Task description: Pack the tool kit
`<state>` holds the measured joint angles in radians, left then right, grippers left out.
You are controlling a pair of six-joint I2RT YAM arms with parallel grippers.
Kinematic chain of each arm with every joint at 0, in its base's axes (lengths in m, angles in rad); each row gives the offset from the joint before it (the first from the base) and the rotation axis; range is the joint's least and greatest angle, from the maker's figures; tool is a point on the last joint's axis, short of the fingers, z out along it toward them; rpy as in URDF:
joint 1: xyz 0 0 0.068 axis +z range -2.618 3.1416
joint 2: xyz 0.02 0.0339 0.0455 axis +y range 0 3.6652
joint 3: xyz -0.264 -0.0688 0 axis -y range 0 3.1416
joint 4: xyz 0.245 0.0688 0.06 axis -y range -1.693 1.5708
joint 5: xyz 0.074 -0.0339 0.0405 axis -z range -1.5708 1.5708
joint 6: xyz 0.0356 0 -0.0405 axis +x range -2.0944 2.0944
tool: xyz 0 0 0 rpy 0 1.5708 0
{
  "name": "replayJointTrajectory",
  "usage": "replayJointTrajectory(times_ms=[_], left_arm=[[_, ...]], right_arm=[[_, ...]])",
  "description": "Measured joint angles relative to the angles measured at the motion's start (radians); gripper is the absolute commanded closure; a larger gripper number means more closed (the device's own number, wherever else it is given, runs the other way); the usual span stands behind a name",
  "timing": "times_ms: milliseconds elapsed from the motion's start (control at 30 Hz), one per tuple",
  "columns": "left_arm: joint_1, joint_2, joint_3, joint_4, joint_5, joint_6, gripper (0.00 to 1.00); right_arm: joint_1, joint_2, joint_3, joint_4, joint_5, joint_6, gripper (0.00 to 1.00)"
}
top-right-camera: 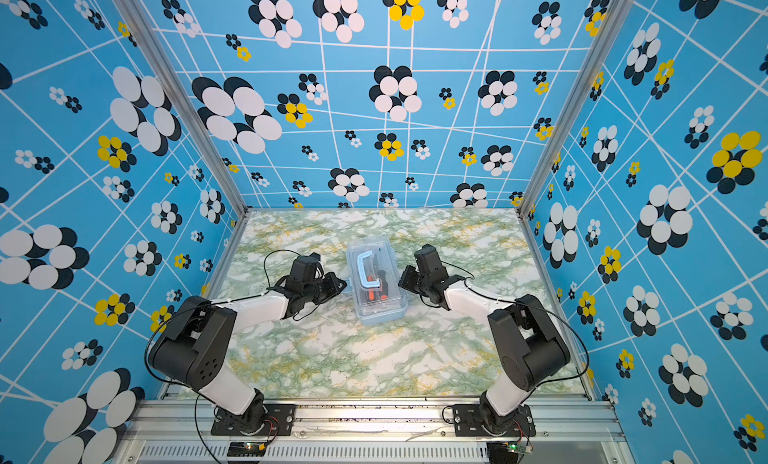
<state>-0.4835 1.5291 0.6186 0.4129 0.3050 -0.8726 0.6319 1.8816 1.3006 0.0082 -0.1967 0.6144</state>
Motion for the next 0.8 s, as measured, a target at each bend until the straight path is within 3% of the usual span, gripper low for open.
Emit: replayJointTrajectory(times_ms=[500, 800], left_arm=[[0.005, 0.019, 0.026, -0.019, -0.041, 0.013, 0.65], [0.011, 0.019, 0.039, -0.041, -0.032, 0.02, 0.68]], right_arm=[[0.0, -0.021, -0.023, 0.016, 0.005, 0.002, 1.0], [0.034, -0.227, -0.205, -0.062, 0.051, 0.019, 0.95]])
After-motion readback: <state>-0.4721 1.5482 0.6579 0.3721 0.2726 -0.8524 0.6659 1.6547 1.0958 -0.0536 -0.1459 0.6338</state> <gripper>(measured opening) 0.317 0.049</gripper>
